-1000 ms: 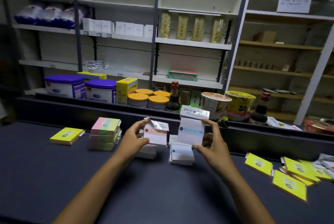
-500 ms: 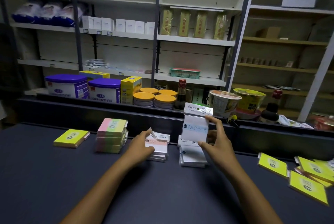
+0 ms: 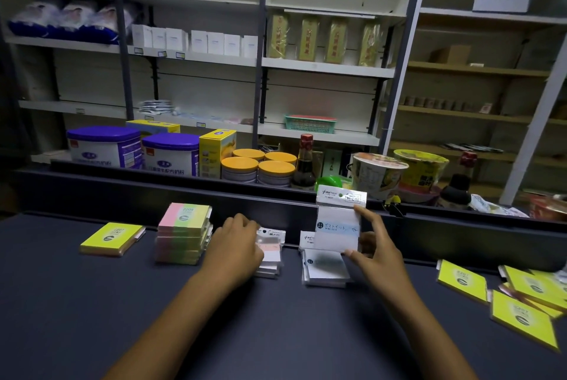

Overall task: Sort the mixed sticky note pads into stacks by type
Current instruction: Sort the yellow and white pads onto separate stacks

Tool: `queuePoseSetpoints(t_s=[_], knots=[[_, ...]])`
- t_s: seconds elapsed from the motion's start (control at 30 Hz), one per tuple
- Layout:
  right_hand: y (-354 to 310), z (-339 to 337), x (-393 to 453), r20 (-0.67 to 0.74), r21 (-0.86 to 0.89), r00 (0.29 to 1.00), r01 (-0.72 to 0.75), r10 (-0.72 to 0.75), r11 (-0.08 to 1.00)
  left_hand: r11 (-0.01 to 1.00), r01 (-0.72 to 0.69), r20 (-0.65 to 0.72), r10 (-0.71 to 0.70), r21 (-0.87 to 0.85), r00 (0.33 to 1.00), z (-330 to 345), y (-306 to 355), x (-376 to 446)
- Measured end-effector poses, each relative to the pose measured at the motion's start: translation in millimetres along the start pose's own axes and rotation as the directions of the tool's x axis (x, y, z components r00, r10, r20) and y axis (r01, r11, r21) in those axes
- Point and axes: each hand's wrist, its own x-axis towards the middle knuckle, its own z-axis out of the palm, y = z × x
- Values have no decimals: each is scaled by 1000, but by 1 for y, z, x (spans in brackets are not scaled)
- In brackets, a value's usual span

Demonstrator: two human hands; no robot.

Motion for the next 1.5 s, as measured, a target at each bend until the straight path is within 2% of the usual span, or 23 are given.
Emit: queuePoseSetpoints(t_s=[0.07,0.2,0.37,0.5,0.7,0.83,1.17,1.27,1.5], knots=[[2,1,0,13,12,1000,-22,22,1000,995,-99,-84,98,-13,992,-2,5,5],[3,2,-1,45,27,995,-86,85,996,976,-215,-143,216,22,966,3,14,14],[4,6,-4,105,26,983,-152,148,988,977,-207,-227,190,-56,955,14,11,8],[4,9,-6,106,-43,978,-175,178,984,976,-202,-263,173,-85,949,11,6,2],[5,11,-10,123,-238,986,-76,108,968,979,-167,-252,133,-119,959,10,0,-2],[12,12,-10,148,-447,984,-26,103,894,980,-163,-247,130,-118,960,13,3,-3],[14,-13,-20,203,-457,976,22,80,889,963,-237,-183,212,-128,960,8,29,1],[19,-43,-27,178,-542,980,26,84,840,959,-250,-150,230,-133,962,3,51,2],[27,-121,-53,121,-765,989,36,89,643,944,-313,-48,309,-109,950,4,125,-8]])
